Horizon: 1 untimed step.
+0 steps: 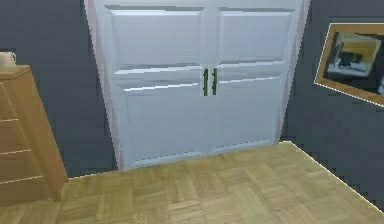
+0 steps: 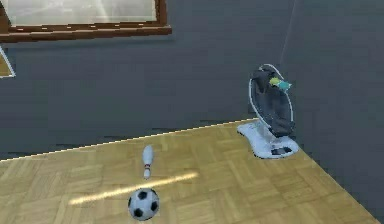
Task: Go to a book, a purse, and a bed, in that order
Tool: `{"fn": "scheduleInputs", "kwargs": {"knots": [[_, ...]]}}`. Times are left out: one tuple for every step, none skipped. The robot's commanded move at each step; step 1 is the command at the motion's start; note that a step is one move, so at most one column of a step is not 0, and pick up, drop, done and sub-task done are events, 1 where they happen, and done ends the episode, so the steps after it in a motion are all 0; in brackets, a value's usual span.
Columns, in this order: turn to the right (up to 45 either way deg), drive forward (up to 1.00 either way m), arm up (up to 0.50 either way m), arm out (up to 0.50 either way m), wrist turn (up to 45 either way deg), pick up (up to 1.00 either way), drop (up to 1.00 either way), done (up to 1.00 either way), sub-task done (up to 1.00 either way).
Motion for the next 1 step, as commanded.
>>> {"fn": "scheduleInputs", "kwargs": {"knots": [[-45.0, 0.0, 0.0, 0.0, 0.0, 0.0, 0.0, 0.0, 0.0]]}}
